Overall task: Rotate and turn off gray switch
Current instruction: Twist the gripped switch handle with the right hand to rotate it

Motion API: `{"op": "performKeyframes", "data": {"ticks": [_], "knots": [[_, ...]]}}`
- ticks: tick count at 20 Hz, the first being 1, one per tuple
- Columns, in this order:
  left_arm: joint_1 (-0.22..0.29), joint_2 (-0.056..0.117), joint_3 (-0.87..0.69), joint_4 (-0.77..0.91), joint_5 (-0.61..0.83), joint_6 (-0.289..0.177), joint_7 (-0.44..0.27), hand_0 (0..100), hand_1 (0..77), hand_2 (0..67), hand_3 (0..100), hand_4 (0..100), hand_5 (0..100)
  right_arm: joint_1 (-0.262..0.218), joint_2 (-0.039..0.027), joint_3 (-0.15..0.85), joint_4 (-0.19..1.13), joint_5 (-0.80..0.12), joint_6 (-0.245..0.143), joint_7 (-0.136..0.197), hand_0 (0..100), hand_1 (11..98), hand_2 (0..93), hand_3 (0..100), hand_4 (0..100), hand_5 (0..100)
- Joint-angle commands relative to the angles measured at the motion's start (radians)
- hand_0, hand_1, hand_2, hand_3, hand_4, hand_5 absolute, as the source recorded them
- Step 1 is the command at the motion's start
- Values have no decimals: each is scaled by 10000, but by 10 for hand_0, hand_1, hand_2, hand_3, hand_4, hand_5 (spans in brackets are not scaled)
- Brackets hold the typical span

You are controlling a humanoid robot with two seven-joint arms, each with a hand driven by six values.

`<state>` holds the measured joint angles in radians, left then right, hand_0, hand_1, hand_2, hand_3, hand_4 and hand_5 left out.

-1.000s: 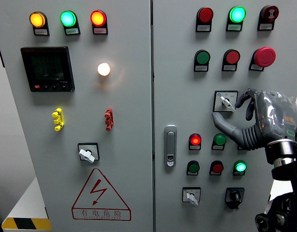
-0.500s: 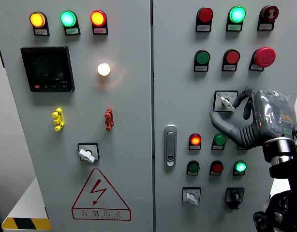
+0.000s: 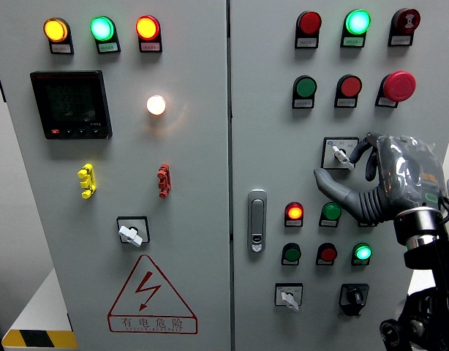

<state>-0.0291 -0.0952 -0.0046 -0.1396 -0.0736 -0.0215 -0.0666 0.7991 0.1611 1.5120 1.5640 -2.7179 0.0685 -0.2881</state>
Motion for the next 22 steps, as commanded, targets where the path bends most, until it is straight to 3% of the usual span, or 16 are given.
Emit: {"op": "performKeyframes", "data": {"ticks": [1, 8, 22], "knots": [[0, 1, 0, 0, 0, 0, 6, 0, 0, 132, 183, 95, 118, 1, 0, -25, -8, -3, -10, -3, 0, 366, 650, 929, 930, 1000], [0, 1, 0, 0, 0, 0, -9, 0, 0, 132, 183, 95, 118, 62, 0, -10, -69, -95, -10, -3, 6, 355, 661, 931, 932, 1000], [0, 1, 0, 0, 0, 0, 6, 0, 0, 132, 183, 95, 118, 185, 0, -71, -315, -141, -10, -187, 140, 325, 666, 945, 935, 1000]]}}
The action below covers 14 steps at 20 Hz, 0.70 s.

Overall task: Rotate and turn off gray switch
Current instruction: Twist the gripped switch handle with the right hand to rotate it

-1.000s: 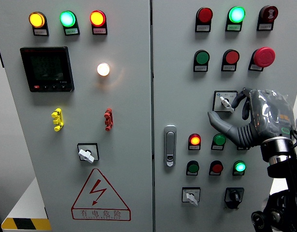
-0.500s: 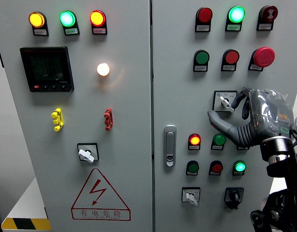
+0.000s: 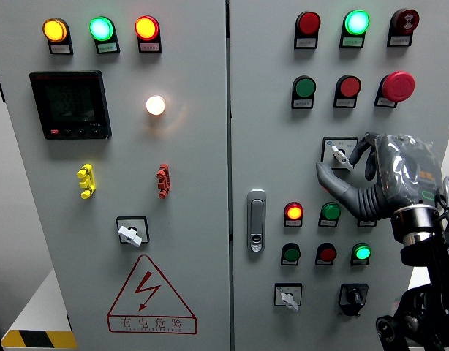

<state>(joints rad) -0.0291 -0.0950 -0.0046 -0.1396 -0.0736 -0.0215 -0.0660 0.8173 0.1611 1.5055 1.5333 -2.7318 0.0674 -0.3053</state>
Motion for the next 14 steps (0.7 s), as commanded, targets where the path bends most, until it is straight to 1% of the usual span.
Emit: {"op": "performKeyframes", "data": {"ticks": [1, 3, 7, 8, 10, 11, 12, 13, 14], "knots": [[0, -1, 0, 0, 0, 0, -14, 0, 0, 132, 183, 95, 118, 19, 0, -6, -24, -2, 1, -15, 153, 328, 667, 945, 935, 1000], [0, -1, 0, 0, 0, 0, -14, 0, 0, 132, 183, 95, 118, 19, 0, -6, -24, -2, 1, -46, 173, 338, 669, 946, 936, 1000], [0, -1, 0, 0, 0, 0, 1, 0, 0, 132, 183, 96, 118, 34, 0, -22, -40, -2, 1, -46, 304, 338, 673, 949, 937, 1000], [0, -1, 0, 0, 0, 0, -14, 0, 0, 132, 183, 96, 118, 34, 0, -22, -55, -2, 1, -46, 317, 341, 673, 949, 937, 1000], [0, -1, 0, 0, 0, 0, 1, 0, 0, 132, 183, 96, 118, 34, 0, -37, -40, -2, 1, -61, 390, 343, 673, 950, 938, 1000], [0, -1, 0, 0, 0, 0, -14, 0, 0, 132, 183, 96, 118, 34, 0, -37, -40, -2, 1, -76, 408, 345, 673, 950, 938, 1000], [0, -1, 0, 0, 0, 0, 1, 0, 0, 132, 183, 96, 118, 34, 0, -37, -40, -2, 1, -77, 455, 349, 673, 950, 938, 1000], [0, -1, 0, 0, 0, 0, -14, 0, 0, 132, 183, 96, 118, 34, 0, -37, -55, -2, 1, -77, 483, 348, 673, 950, 938, 1000], [0, -1, 0, 0, 0, 0, 1, 0, 0, 132, 183, 96, 118, 34, 0, -37, -55, -2, 1, -77, 489, 348, 673, 950, 938, 1000]]}}
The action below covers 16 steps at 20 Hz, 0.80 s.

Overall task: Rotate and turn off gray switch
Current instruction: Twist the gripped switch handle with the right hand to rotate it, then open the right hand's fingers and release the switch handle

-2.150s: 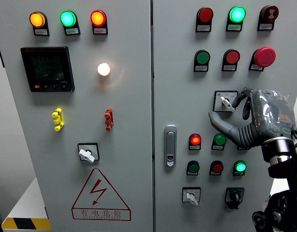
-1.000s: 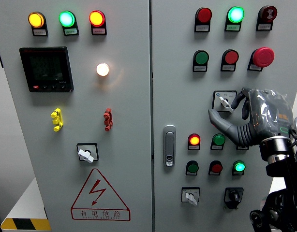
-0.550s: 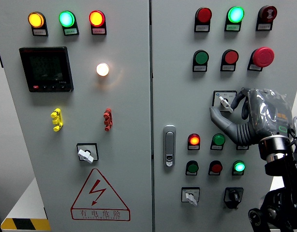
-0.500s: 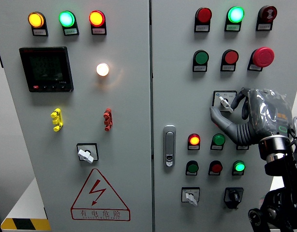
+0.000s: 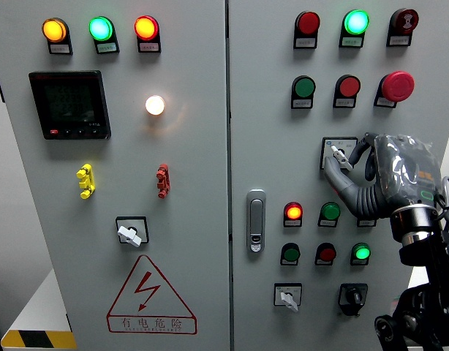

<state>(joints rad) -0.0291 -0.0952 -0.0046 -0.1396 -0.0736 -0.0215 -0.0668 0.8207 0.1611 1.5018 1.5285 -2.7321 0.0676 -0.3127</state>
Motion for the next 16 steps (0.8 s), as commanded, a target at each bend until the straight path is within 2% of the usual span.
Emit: {"op": "performKeyframes", "data": {"ticks": [1, 5, 15, 16], "knots": [[0, 0, 0, 0, 0, 0, -7, 0, 0, 132, 183, 96, 118, 0, 0, -1, -7, 0, -1, -3, 511, 348, 674, 950, 938, 1000], [0, 0, 0, 0, 0, 0, 8, 0, 0, 132, 183, 96, 118, 0, 0, -1, -7, 0, -1, -49, 573, 345, 675, 950, 938, 1000], [0, 0, 0, 0, 0, 0, 8, 0, 0, 132, 183, 95, 118, 16, -15, -16, -7, 0, -1, -79, 655, 350, 684, 951, 939, 1000], [0, 0, 0, 0, 0, 0, -7, 0, 0, 132, 183, 95, 118, 16, 0, -16, -7, 0, -1, -79, 663, 350, 685, 951, 939, 1000]]}}
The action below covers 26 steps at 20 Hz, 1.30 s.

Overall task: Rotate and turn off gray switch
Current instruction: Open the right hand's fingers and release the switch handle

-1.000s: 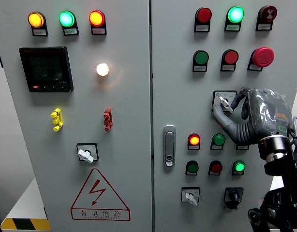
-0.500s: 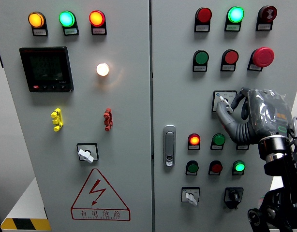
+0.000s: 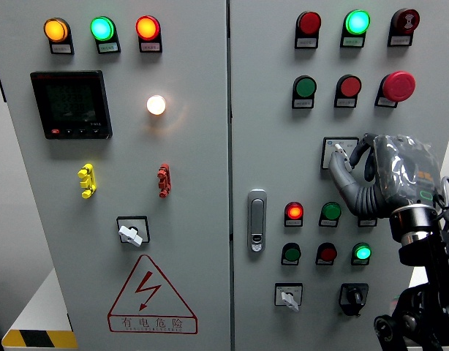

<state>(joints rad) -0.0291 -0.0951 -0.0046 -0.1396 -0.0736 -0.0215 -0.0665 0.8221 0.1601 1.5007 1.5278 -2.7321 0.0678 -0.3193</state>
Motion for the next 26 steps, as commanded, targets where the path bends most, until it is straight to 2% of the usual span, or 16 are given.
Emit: {"op": "performKeyframes", "data": {"ticks": [1, 2, 11, 18, 21, 23, 25, 26], "knots": [[0, 0, 0, 0, 0, 0, -10, 0, 0, 132, 183, 95, 118, 1, -6, -20, 1, 1, -3, -13, 669, 349, 688, 951, 938, 1000], [0, 0, 0, 0, 0, 0, -10, 0, 0, 132, 183, 95, 118, 1, 9, -35, 1, 1, -3, -13, 671, 348, 689, 951, 938, 1000], [0, 0, 0, 0, 0, 0, 5, 0, 0, 132, 183, 96, 118, -14, 10, -51, 16, 1, -33, -13, 710, 338, 689, 952, 940, 1000], [0, 0, 0, 0, 0, 0, 5, 0, 0, 132, 182, 96, 118, -30, 25, -35, 123, 16, -95, 17, 750, 304, 657, 945, 933, 1000], [0, 0, 0, 0, 0, 0, 5, 0, 0, 132, 183, 96, 118, -152, 25, -51, 597, 31, -95, 33, 763, 294, 635, 957, 799, 1000], [0, 0, 0, 0, 0, 0, 5, 0, 0, 132, 183, 96, 118, -274, 25, -20, 904, 31, -95, 94, 763, 292, 626, 957, 778, 1000], [0, 0, 0, 0, 0, 0, 5, 0, 0, 132, 183, 96, 118, -657, 10, -20, 1364, 77, -95, 231, 760, 292, 611, 910, 769, 1000], [0, 0, 0, 0, 0, 0, 5, 0, 0, 132, 183, 95, 118, -811, 10, -5, 1594, 92, -95, 460, 757, 292, 588, 876, 748, 995]]}}
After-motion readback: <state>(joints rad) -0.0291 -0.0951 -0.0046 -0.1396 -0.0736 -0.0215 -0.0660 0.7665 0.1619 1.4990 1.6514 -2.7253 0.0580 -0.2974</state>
